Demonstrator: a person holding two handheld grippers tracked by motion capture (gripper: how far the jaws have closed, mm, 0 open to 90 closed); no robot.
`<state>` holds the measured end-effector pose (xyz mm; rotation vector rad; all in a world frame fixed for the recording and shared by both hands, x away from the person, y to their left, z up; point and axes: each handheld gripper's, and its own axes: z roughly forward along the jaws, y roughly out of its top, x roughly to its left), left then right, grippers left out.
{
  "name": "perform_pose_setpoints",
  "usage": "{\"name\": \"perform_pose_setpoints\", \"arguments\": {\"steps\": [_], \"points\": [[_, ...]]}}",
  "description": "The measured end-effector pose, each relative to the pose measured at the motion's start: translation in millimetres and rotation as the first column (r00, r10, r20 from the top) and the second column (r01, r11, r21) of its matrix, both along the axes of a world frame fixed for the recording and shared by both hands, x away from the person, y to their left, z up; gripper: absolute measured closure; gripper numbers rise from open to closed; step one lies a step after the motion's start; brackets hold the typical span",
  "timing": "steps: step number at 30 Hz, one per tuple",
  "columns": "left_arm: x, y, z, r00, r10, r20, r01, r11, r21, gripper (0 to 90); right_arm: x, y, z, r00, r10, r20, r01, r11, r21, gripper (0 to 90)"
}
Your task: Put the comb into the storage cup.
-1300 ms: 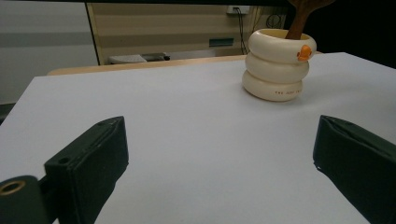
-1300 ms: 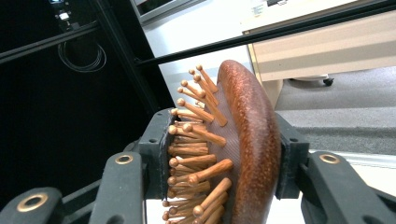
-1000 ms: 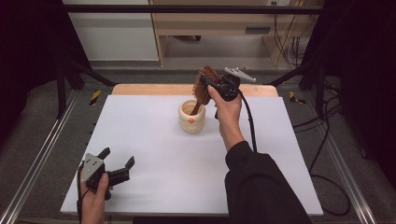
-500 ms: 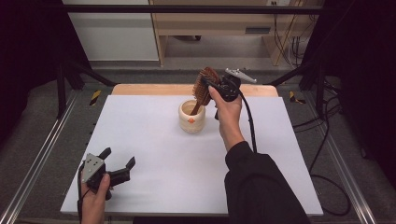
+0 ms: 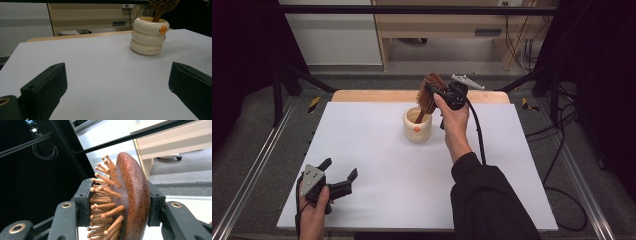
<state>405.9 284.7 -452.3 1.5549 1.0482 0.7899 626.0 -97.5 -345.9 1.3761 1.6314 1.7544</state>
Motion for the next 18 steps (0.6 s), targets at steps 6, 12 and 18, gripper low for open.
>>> {"name": "perform_pose_setpoints", "arguments": {"steps": [6, 12, 18], "points": [[-0.1, -0.3, 0.1, 1.0, -0.004, 0.002, 0.004, 1.0, 0.002, 1.9, -0.2, 1.6, -0.8, 1.0, 0.007, -0.005, -0.007, 1.0, 0.009, 50.2], [-0.2, -0.1, 0.3, 1.0, -0.006, 0.001, 0.006, 1.0, 0.0, 1.9, 0.3, 3.8, -2.9, 1.0, 0.007, -0.005, -0.007, 1.0, 0.008, 50.2], [-0.1, -0.3, 0.2, 1.0, -0.008, 0.001, 0.008, 1.0, 0.002, 1.9, -0.3, 6.3, -4.6, 1.0, 0.005, -0.002, -0.005, 1.0, 0.007, 50.3]]}}
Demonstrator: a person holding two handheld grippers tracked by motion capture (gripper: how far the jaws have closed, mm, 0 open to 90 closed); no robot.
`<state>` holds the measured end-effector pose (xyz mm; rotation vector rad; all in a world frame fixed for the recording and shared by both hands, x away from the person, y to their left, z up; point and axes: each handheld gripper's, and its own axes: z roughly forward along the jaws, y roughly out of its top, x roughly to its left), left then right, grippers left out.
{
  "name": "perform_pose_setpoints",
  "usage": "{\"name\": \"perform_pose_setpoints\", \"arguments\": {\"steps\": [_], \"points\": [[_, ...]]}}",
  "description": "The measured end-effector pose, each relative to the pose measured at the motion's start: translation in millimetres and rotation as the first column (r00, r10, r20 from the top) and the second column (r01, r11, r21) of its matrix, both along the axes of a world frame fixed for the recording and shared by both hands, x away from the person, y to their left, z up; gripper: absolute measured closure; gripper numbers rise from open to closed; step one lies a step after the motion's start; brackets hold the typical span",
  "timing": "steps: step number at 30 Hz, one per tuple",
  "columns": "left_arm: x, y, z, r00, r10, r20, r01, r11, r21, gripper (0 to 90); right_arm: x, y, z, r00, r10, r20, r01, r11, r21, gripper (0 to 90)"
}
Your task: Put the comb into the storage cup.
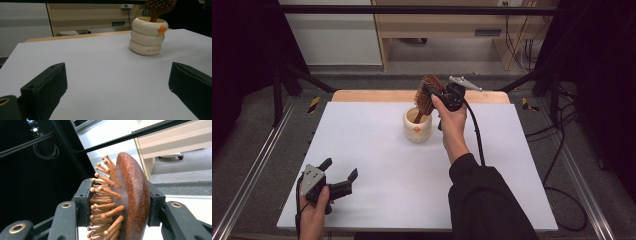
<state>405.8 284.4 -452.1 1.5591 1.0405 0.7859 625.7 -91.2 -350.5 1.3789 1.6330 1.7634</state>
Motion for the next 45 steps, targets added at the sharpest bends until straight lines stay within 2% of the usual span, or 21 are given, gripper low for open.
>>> {"name": "perform_pose_setpoints", "arguments": {"steps": [17, 31, 45], "points": [[0.2, -0.5, -0.2, 1.0, -0.005, 0.0, 0.005, 1.0, 0.002, 1.9, 0.2, 1.1, -5.0, 0.9999, 0.009, -0.008, -0.009, 1.0, 0.011, 50.3], [-0.4, -1.7, 0.1, 0.9996, -0.028, -0.001, 0.028, 0.9996, 0.003, 2.1, 0.2, 1.6, -11.9, 0.9997, 0.013, -0.02, -0.013, 1.0, 0.026, 50.2], [-0.3, -1.8, 0.0, 0.9997, -0.024, 0.0, 0.024, 0.9997, 0.003, 2.1, 1.8, 3.8, -16.1, 0.9996, 0.016, -0.025, -0.015, 0.999, 0.033, 50.2]]}}
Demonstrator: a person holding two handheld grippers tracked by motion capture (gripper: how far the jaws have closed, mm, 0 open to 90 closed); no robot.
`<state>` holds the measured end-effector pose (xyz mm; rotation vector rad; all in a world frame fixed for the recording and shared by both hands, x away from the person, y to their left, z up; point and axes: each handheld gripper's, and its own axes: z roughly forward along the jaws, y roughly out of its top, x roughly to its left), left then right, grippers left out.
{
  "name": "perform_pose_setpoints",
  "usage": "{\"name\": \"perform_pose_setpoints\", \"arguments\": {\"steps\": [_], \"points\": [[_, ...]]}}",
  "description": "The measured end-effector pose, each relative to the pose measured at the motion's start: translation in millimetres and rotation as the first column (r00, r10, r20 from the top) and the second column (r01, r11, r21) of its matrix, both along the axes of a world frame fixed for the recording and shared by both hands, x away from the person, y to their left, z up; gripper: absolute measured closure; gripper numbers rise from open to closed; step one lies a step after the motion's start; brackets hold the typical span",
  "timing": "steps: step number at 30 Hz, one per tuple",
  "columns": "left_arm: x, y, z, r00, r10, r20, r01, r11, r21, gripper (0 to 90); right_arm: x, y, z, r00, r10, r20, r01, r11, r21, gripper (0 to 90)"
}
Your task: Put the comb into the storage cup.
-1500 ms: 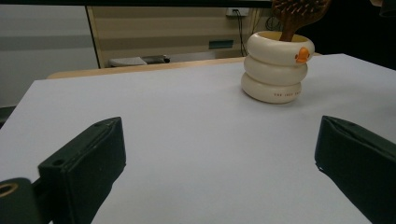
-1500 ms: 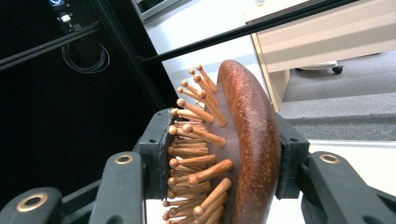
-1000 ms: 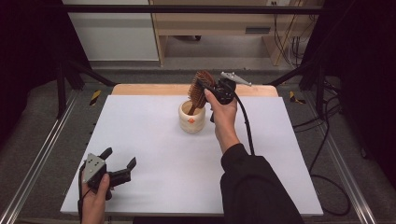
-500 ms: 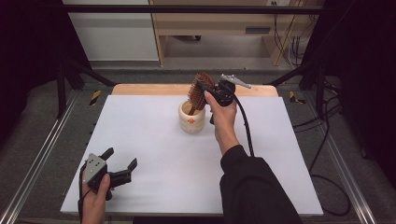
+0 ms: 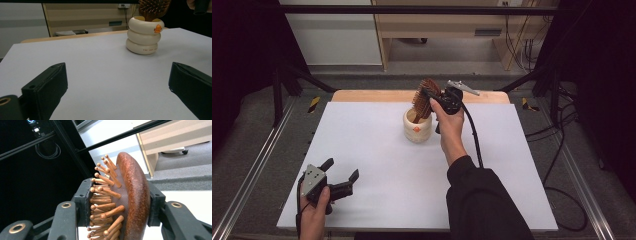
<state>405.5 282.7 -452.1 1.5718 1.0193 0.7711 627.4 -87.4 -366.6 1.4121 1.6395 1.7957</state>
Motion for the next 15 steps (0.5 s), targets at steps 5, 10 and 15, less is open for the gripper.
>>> {"name": "perform_pose_setpoints", "arguments": {"steps": [5, 10, 15], "points": [[0.1, 0.1, 0.0, 1.0, 0.001, 0.0, -0.001, 1.0, 0.001, 2.2, 0.9, -0.6, -0.6, 1.0, -0.002, -0.005, 0.002, 1.0, 0.003, 50.2], [0.1, -0.2, -0.1, 1.0, 0.0, 0.0, 0.0, 1.0, 0.001, 2.2, 0.9, -0.8, -0.6, 1.0, 0.0, -0.007, 0.0, 1.0, 0.002, 50.2], [0.0, -0.2, -0.1, 1.0, 0.0, 0.0, 0.0, 1.0, 0.002, 2.2, 1.3, -1.1, -1.0, 1.0, -0.002, -0.007, 0.002, 1.0, 0.005, 50.2]]}}
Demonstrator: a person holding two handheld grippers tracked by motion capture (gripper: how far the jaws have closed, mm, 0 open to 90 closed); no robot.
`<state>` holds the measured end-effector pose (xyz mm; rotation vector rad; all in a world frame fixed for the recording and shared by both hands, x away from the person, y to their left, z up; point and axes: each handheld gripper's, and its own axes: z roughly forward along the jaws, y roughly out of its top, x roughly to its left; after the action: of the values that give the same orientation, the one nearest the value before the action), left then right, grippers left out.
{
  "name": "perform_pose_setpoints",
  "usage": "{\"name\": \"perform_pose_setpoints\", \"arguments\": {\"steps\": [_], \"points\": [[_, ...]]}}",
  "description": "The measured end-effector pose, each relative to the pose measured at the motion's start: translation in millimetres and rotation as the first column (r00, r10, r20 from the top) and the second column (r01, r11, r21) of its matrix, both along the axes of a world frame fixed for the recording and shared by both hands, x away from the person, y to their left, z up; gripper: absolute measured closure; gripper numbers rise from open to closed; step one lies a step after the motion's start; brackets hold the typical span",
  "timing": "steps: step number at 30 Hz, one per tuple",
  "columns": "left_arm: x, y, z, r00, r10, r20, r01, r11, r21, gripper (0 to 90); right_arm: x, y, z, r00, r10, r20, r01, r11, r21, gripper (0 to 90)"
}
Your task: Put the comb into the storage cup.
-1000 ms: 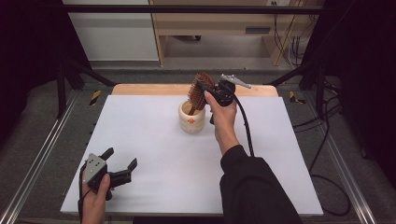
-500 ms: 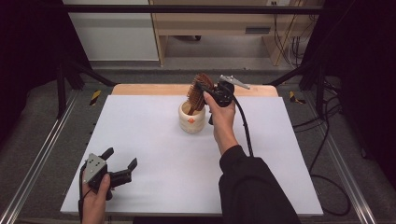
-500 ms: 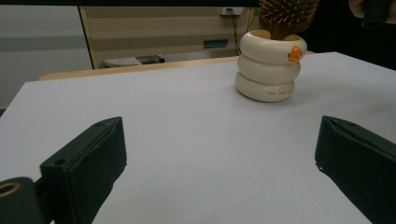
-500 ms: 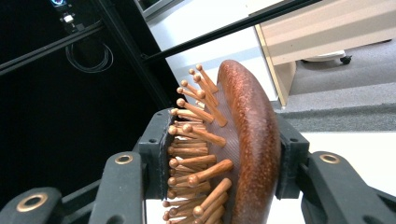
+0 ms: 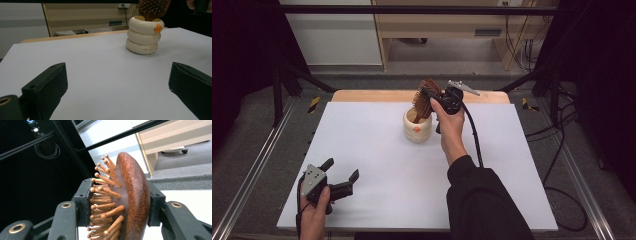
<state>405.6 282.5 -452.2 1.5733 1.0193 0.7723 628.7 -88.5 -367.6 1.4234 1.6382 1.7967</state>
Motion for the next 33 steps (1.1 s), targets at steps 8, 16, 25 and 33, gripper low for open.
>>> {"name": "perform_pose_setpoints", "arguments": {"steps": [8, 16, 25, 33], "points": [[0.1, 0.1, 0.0, 1.0, 0.001, 0.0, -0.001, 1.0, 0.0, 2.2, 1.0, -1.9, -0.7, 1.0, 0.0, -0.007, 0.0, 1.0, 0.007, 50.1], [0.2, -0.1, -0.1, 1.0, 0.0, 0.0, 0.0, 1.0, 0.0, 2.2, 1.4, -3.4, -1.4, 0.9999, -0.001, -0.011, 0.001, 1.0, 0.013, 50.0], [0.3, -0.3, -0.3, 1.0, 0.001, -0.001, -0.001, 1.0, 0.004, 2.2, 2.4, -5.9, -2.5, 0.9998, -0.002, -0.021, 0.003, 1.0, 0.021, 49.8], [0.5, -0.4, -0.5, 1.0, 0.0, -0.004, 0.0, 1.0, 0.004, 2.2, 4.2, -8.7, -4.0, 0.9993, -0.007, -0.037, 0.009, 0.999, 0.038, 49.5]]}}
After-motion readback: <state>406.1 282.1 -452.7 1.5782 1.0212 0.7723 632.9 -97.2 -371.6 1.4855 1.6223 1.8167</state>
